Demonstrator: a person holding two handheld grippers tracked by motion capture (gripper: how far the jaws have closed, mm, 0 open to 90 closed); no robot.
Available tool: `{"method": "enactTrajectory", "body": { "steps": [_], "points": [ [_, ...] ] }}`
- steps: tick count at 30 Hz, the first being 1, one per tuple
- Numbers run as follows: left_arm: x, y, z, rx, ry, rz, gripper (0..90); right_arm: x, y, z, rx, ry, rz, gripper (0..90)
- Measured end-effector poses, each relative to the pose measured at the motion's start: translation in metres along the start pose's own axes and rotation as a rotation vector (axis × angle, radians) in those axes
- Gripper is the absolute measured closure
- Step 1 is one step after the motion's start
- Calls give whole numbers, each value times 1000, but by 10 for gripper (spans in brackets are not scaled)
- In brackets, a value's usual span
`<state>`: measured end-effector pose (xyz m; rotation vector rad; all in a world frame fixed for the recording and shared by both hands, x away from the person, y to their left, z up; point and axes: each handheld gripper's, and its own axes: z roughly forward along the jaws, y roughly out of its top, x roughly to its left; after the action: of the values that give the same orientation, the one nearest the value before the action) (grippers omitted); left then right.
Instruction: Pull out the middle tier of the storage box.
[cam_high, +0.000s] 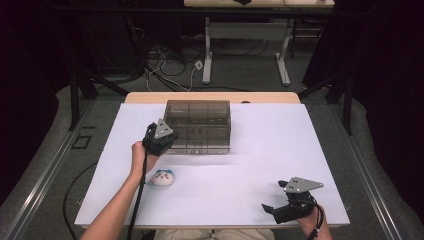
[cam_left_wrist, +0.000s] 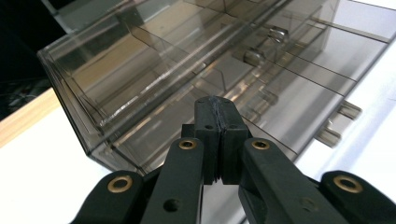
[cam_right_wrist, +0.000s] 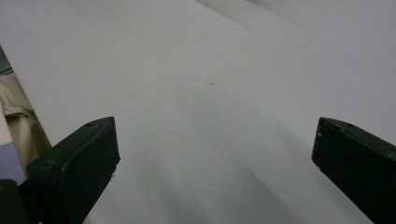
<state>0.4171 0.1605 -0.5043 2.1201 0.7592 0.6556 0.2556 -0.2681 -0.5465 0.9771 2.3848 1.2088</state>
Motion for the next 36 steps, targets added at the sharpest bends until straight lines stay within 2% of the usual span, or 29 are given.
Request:
{"method": "enactTrajectory", "body": {
  "steps": [2,8,9,11,16,20,29,36],
  "points": [
    [0,1,2,-8,15,5,892,0,0,0,0,0,-1,3],
    [0,2,7,0,22,13,894,0,0,0,-1,1,0,3],
    [-1,1,9,-9,24,3,894,0,0,0,0,0,0,3],
    [0,1,10,1,25,10,895,0,0,0,0,1,1,3],
    [0,0,13,-12,42,7,896,0,0,0,3,6,1,3],
    [0,0,15,-14,37,-4,897,0,1,0,9,9,3,3],
    [-4,1,19,-17,31,14,897,0,0,1,3,8,-1,3],
    [-3,1,19,-15,10,-1,862,-1,0,1,0,9,2,3]
  ]
}}
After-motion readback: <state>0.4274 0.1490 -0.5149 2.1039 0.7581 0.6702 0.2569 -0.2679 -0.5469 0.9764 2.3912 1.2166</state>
